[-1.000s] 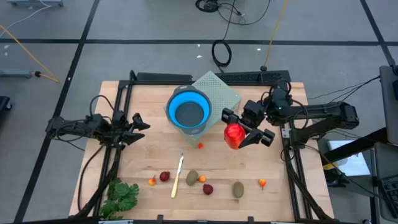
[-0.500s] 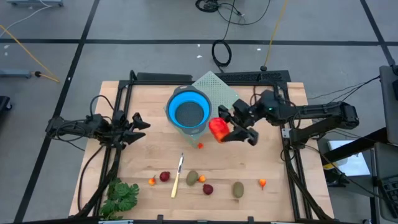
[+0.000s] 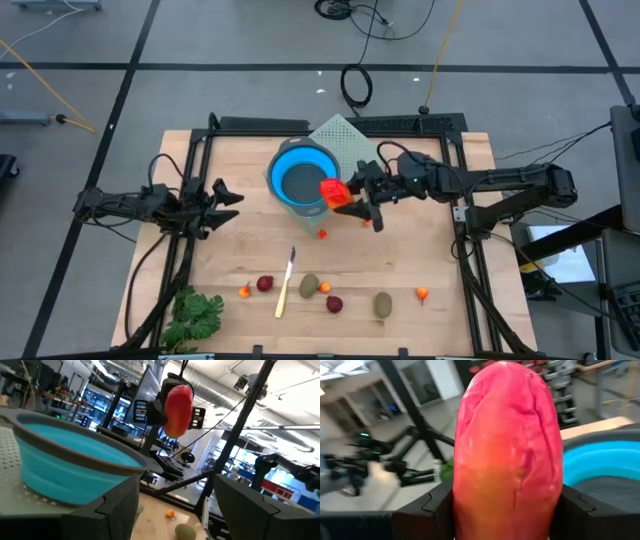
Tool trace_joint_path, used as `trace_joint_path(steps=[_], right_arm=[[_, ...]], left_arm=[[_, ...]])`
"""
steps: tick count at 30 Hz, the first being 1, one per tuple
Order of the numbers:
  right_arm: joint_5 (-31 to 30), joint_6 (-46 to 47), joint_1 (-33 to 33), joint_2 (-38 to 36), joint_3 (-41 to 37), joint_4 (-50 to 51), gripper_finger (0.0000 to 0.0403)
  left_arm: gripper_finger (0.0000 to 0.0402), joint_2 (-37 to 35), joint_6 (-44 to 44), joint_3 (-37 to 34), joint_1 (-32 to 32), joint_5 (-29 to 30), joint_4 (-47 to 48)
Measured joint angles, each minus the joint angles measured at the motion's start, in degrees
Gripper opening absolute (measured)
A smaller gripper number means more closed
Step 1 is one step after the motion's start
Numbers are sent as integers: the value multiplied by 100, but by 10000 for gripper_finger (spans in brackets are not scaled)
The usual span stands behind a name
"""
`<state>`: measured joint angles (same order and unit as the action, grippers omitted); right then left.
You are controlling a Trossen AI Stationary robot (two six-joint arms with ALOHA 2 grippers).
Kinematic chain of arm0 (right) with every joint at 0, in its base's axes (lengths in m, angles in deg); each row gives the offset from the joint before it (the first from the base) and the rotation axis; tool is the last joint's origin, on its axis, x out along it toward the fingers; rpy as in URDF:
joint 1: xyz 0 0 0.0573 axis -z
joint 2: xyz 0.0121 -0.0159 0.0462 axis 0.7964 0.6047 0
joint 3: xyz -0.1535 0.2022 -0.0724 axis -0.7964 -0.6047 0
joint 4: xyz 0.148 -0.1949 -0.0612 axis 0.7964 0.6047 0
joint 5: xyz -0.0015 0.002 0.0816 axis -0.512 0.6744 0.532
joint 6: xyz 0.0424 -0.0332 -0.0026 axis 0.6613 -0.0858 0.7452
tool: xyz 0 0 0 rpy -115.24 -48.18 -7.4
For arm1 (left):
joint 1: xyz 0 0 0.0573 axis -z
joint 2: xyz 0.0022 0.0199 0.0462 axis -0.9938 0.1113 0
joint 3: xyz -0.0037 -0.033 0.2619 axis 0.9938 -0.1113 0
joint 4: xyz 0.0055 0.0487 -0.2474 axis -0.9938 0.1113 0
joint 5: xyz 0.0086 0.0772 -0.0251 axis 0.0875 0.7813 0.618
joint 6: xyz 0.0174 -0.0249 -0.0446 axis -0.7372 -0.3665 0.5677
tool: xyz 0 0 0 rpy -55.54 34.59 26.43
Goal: Pick & Place Fruit
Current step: Put the mango into the blue strainer bowl
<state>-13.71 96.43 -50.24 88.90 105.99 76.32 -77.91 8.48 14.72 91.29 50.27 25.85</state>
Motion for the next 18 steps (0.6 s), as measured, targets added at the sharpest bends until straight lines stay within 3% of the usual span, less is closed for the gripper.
trace_joint_path(steps=[7, 18], right_arm=[[-959, -738, 0, 0, 0, 276, 216], [-1806, -1490, 11, -1, 0, 297, 219]], left_arm=[[255, 0, -277, 0, 0, 564, -14], [255, 376, -959, 374, 0, 1165, -33]])
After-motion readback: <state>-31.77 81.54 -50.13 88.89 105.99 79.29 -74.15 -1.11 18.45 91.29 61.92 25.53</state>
